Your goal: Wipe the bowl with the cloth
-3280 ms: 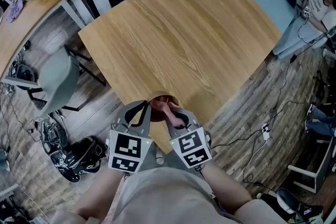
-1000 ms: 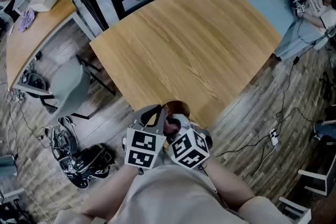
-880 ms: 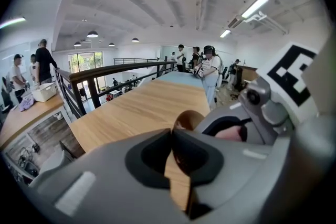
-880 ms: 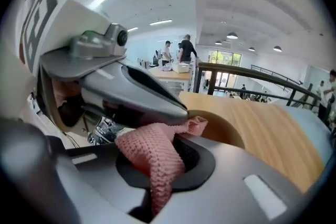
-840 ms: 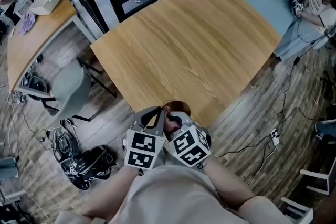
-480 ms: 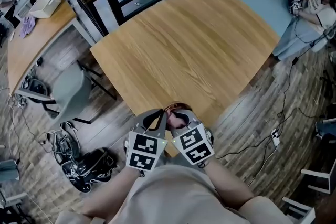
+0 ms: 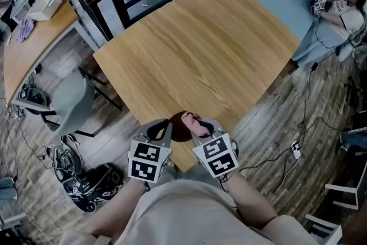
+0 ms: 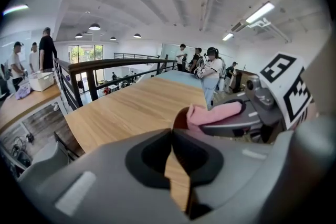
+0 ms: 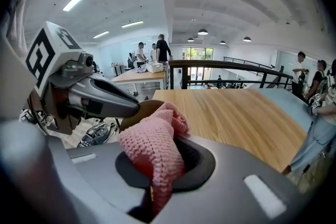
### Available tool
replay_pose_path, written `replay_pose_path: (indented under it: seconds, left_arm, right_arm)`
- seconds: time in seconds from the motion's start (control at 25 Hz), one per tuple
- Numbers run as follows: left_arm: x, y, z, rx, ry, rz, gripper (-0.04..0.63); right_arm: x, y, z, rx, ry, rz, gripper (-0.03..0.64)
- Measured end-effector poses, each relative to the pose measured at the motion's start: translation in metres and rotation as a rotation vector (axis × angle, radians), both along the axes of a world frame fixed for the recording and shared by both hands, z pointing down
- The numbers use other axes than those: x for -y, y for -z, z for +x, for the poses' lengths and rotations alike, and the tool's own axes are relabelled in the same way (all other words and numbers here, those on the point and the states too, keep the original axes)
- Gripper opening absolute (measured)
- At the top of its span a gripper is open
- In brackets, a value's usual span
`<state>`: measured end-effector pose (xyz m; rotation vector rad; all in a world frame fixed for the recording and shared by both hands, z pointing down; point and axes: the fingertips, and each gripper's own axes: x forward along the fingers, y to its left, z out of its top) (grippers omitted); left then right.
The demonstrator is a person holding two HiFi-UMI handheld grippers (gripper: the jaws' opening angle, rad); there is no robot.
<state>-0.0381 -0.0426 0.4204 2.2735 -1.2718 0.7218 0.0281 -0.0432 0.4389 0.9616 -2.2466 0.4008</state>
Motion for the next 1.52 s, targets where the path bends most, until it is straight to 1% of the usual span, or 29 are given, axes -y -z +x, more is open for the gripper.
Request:
replay_pose_path:
  seconds: [0.12,0.32,0.4,0.48,0.6,0.8,0.84,0.92,1.04,1.16,1.28,1.36,1.44,1.52]
  left_arm:
    - [0.003,-0.001,-0.009,-0.002,0.024,-0.004,0.008]
    - [0.006,-0.002,-0.021,0.022,0.035,0.001,0.008]
    - [0.007,-0.001,-0.019,0.030,0.011,0.000,0.008]
    - [0.005,0.001,-0.012,0.054,-0.044,0.012,0.009]
    - [0.002,0.005,0.000,0.133,-0.146,0.054,0.008]
    - [0.006,0.013,0.017,0.333,-0.288,0.168,0.008]
    - [0.006,0.012,0.021,0.359,-0.313,0.182,0.008]
    - [0.003,0.010,0.029,0.390,-0.366,0.194,0.008]
    - [-0.005,0.007,0.041,0.410,-0.448,0.194,0.008]
    - [-0.007,0.010,0.048,0.405,-0.485,0.220,0.008]
    - [-0.005,0.016,0.052,0.374,-0.479,0.240,0.008]
    - [-0.005,0.019,0.051,0.373,-0.473,0.254,0.008]
    - [-0.004,0.022,0.050,0.366,-0.467,0.268,0.008]
    - [-0.003,0.024,0.049,0.333,-0.450,0.264,0.008]
  right_arm:
    - [-0.007,0.006,-0.001,0.006,0.020,-0.007,0.024]
    - [-0.012,0.032,-0.007,0.050,0.037,0.028,0.023]
    - [-0.011,0.042,-0.007,0.074,0.040,0.038,0.023]
    - [-0.010,0.051,-0.006,0.116,0.036,0.038,0.023]
    - [-0.003,0.063,-0.002,0.173,0.025,0.044,0.023]
    - [0.010,0.078,-0.007,0.207,0.059,0.074,0.024]
    - [0.012,0.080,-0.010,0.214,0.072,0.076,0.025]
    - [0.014,0.082,-0.017,0.218,0.096,0.079,0.025]
    - [0.014,0.084,-0.025,0.221,0.134,0.075,0.025]
    - [0.016,0.077,-0.032,0.211,0.172,0.041,0.025]
    - [0.016,0.064,-0.031,0.170,0.193,0.004,0.025]
    - [0.014,0.059,-0.028,0.150,0.195,-0.008,0.025]
    - [0.015,0.057,-0.024,0.149,0.185,-0.014,0.025]
    - [0.018,0.058,-0.021,0.162,0.169,-0.019,0.025]
